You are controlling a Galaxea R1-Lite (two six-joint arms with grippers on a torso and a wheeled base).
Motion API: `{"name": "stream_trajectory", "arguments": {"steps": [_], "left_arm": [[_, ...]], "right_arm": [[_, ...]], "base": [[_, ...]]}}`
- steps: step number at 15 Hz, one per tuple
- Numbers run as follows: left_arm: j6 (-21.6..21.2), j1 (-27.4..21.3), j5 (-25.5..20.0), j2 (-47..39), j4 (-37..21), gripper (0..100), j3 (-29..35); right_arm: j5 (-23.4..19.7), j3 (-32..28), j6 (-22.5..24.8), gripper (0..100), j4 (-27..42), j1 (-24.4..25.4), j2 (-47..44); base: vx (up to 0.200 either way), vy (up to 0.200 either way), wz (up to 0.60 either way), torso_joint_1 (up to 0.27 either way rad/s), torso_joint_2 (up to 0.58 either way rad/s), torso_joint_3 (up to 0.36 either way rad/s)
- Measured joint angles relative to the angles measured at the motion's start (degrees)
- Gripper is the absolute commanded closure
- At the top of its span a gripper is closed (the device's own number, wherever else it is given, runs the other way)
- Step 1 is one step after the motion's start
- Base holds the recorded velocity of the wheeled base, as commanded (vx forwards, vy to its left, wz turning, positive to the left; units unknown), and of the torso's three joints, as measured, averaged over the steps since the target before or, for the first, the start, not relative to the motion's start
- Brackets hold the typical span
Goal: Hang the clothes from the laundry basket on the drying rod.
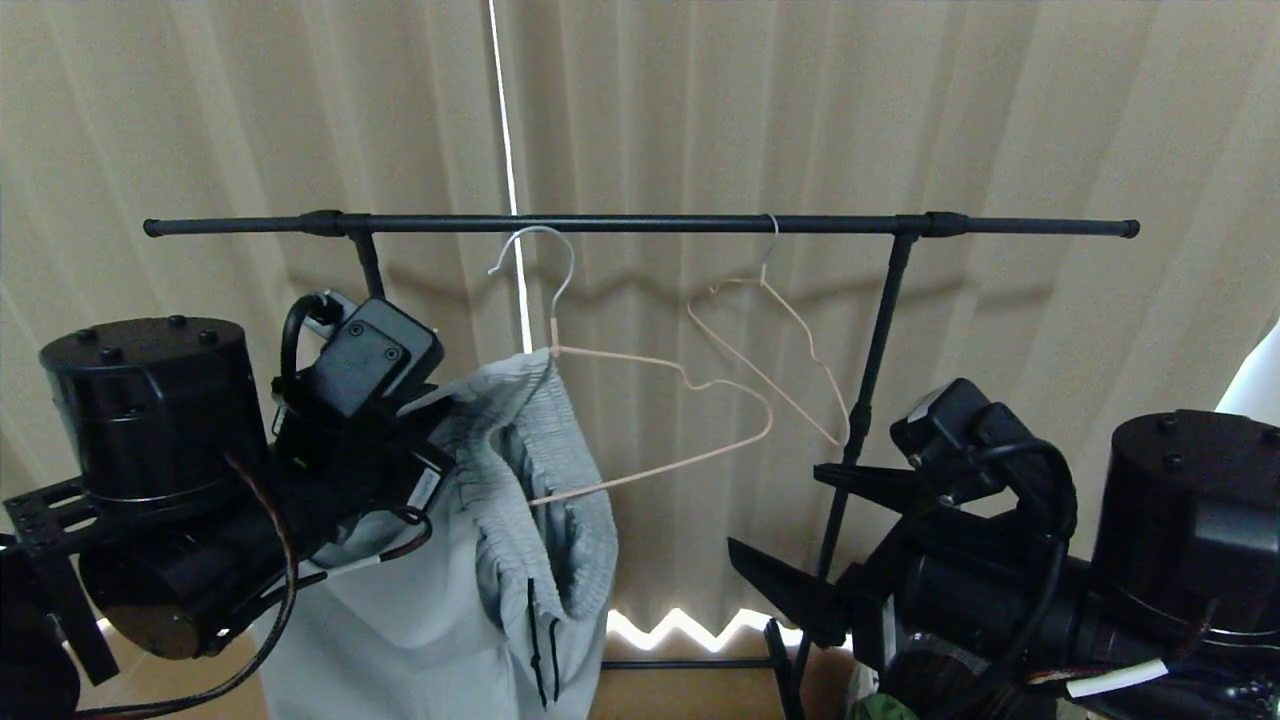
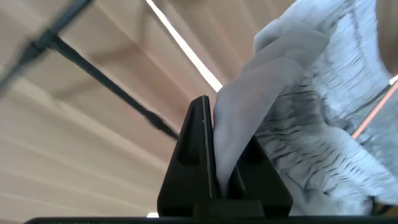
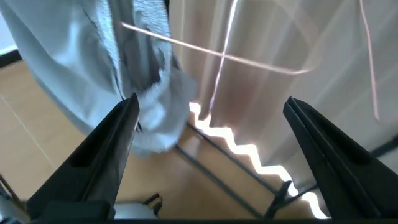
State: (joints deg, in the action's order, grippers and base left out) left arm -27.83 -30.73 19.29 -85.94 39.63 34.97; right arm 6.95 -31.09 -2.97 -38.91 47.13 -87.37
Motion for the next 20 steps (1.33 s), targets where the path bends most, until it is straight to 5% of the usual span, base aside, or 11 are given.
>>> {"name": "stream_trajectory", "arguments": {"steps": [3,15,16,20], "left_arm": [[6.18,-1.90,0.00,-0.39,0.71,100,2.17],[5.52,-8.98,-0.22,0.72,4.13,100,2.93],[5.36,-9.47,-0.24,0.94,4.13,100,2.93],[1.94,-9.64,-0.24,1.30,4.22,100,3.30]], "right_arm": [[0.02,0.61,0.02,0,-5.49,1.46,-3.64],[0.77,0.38,0.22,0,-21.47,0.50,-18.58],[0.82,0.57,0.24,100,-22.06,0.30,-19.30],[0.85,1.54,0.24,100,-22.35,-1.40,-20.15]], "base": [[0.000,0.000,0.00,0.000,0.00,0.000],[0.000,0.000,0.00,0.000,0.00,0.000],[0.000,0.000,0.00,0.000,0.00,0.000],[0.000,0.000,0.00,0.000,0.00,0.000]]}}
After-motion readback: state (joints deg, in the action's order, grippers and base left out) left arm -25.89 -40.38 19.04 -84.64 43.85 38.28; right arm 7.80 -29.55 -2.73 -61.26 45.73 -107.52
